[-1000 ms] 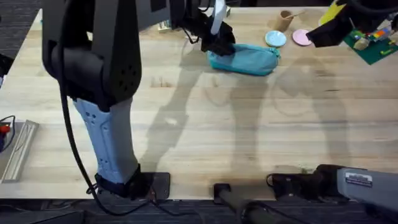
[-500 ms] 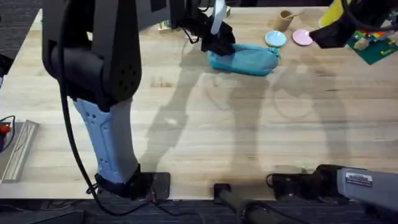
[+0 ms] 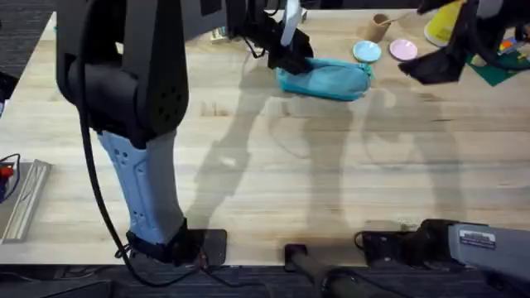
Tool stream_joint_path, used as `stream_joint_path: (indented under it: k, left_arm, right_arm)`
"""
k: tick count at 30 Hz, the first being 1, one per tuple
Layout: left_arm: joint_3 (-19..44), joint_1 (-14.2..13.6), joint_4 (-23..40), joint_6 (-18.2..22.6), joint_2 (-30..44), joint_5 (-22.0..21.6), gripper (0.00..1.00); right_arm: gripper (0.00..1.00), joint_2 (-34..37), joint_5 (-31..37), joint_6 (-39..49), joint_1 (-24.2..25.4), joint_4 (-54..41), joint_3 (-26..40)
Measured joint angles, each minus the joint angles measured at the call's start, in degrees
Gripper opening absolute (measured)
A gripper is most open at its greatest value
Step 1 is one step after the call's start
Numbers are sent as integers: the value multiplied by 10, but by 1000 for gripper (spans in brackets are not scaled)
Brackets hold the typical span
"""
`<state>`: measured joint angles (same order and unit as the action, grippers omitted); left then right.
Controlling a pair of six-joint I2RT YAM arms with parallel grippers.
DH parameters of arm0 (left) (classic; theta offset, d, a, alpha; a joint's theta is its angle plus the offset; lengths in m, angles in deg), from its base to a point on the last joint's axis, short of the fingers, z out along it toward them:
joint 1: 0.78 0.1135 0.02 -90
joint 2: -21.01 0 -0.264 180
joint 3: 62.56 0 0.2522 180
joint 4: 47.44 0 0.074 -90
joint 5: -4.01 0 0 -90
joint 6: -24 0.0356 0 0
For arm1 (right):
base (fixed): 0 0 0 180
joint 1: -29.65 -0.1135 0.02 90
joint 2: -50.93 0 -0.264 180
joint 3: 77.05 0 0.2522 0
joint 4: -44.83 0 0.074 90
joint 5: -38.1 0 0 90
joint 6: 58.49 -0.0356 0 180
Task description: Unzip the bag, pick up the pens from the table one at a time and place them inside, then zip the bag closed.
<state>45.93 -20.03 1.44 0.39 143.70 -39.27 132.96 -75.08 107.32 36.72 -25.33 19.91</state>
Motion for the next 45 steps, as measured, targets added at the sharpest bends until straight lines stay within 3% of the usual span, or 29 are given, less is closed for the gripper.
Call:
stream_joint_path:
  k: [5,18,36,45]
  left_arm:
    - [0,0,0,0,0,0,43]
    - [0,0,-2,0,0,0,43]
    - [0,0,-2,0,0,0,43]
    - [0,0,-2,0,0,0,43]
  right_arm:
    - [996,21,-14,35,0,-57,0]
    - [996,59,-22,83,0,-57,0]
    - [992,166,-34,85,-1,26,0]
    - [892,203,-51,85,-7,66,0]
